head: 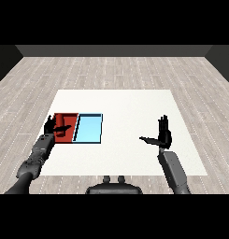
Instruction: Pick the red can and put it in the red box
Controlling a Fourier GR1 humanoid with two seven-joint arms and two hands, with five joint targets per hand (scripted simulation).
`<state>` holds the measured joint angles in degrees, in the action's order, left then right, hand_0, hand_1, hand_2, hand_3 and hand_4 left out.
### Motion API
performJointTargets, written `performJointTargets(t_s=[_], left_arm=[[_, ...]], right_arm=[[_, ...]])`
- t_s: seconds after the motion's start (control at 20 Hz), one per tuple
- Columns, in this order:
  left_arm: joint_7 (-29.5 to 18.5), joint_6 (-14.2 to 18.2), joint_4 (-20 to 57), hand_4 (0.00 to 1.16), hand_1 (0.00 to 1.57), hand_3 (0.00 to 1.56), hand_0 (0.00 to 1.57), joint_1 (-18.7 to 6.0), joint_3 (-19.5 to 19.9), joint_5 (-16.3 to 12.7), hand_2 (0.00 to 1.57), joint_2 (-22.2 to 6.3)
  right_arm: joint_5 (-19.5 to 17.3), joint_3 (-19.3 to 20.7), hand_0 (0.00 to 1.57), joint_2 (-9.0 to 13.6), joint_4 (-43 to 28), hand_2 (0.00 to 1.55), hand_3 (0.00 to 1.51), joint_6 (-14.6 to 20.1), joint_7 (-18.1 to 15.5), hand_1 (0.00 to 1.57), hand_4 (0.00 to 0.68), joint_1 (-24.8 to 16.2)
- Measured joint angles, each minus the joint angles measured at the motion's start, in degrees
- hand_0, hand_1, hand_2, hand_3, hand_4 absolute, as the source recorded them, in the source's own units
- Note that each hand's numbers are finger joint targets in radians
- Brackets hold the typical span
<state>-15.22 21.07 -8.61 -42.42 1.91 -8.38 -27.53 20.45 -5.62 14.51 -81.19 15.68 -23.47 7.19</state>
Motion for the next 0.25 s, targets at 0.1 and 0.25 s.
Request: performJointTargets(t_s=[0.1,0.25], left_arm=[[-4.2,-2.9,-2.9,0.0,0.22,0.0,0.22,0.5,1.7,-1.9,0.0,0.2],[-9.6,-7.1,-7.7,0.0,0.0,0.0,0.0,1.7,3.2,-4.0,0.0,1.6]], right_arm=[[0.7,0.4,0.0,0.5,-1.1,0.0,0.0,-1.3,-0.5,0.0,0.0,-0.6],[0.3,-0.7,0.0,0.2,-2.1,0.0,0.0,-2.4,-1.2,0.0,0.0,-1.5]])
